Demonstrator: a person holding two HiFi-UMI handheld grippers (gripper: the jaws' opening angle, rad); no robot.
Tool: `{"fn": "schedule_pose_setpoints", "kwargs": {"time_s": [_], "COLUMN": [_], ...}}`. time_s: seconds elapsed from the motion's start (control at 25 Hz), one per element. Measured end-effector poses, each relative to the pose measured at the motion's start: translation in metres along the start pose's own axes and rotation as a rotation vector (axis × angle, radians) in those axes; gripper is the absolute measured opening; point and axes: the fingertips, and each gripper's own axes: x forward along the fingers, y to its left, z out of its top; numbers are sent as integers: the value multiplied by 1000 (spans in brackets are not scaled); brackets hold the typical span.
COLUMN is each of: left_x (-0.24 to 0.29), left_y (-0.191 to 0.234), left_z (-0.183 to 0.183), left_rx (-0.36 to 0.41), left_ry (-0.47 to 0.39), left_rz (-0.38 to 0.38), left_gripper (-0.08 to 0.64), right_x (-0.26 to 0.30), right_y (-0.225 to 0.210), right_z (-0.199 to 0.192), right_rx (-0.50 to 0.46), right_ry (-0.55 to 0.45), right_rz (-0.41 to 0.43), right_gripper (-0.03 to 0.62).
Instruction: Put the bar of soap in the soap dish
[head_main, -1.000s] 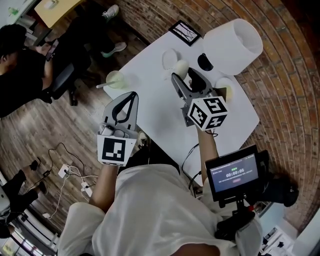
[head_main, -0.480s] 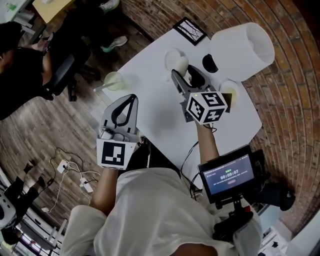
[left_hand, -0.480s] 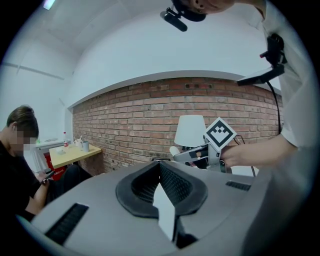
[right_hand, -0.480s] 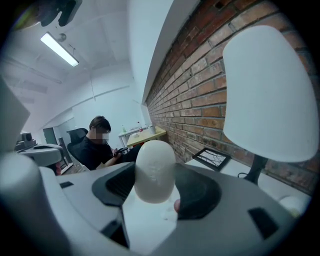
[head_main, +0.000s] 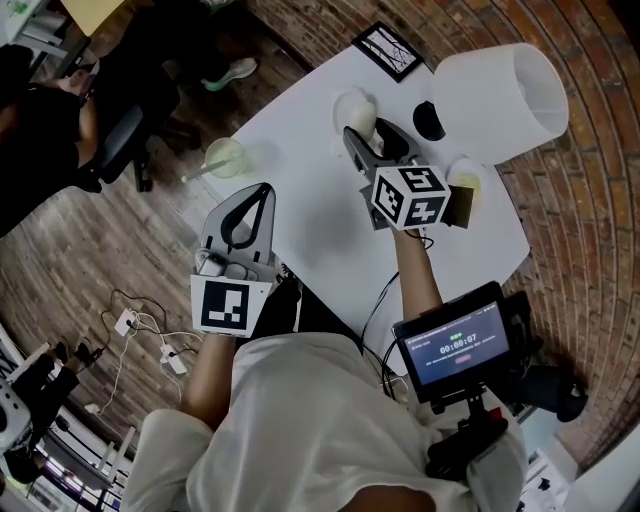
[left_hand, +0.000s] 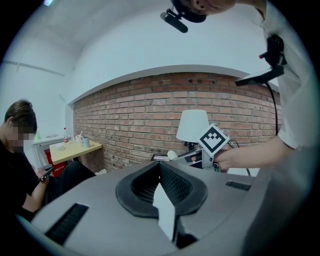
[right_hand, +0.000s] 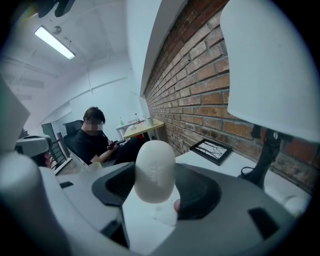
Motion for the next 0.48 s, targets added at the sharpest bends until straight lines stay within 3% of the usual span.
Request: {"fn": "schedule_pose_setpoints", "kwargs": {"time_s": [0.48], "left_x": [3], "left_y": [-1], "left_z": [-6], "left_rx": [-8], "left_ry": [23], "left_rz": [10], "left_gripper": [2], "right_x": [26], "right_y": [-19], "right_z": [-20], "right_rx": [-3], "right_ry": [64], "right_rz": [-24], "right_gripper": [250]}}
